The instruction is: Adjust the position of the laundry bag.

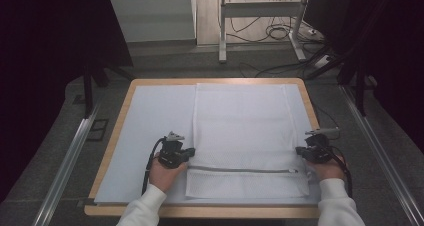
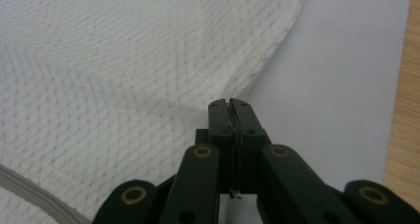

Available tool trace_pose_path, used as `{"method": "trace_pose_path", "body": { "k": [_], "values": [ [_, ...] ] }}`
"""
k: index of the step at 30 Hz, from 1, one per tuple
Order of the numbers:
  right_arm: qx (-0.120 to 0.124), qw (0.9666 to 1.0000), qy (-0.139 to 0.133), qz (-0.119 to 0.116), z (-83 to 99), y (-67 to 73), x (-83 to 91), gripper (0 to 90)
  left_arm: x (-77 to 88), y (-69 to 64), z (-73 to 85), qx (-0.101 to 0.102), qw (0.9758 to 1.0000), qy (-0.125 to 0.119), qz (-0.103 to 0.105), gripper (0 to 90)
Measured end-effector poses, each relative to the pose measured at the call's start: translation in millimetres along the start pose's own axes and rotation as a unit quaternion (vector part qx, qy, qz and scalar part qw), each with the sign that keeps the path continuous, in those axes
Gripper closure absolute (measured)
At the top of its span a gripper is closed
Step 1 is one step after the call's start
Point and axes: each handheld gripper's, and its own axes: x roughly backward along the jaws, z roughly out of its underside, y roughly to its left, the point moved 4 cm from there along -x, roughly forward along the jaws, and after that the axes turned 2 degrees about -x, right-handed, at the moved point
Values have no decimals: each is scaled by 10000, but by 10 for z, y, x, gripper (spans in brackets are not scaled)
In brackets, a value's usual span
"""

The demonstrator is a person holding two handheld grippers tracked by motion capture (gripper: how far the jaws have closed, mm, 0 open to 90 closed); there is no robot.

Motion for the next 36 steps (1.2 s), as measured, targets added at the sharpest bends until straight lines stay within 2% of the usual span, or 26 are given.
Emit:
{"method": "trace_pose_path", "body": {
  "k": [36],
  "values": [
    [223,9990,-154,-365,-112,370,-77,876,294,333,135,218,9996,-94,-142,900]
  ]
}}
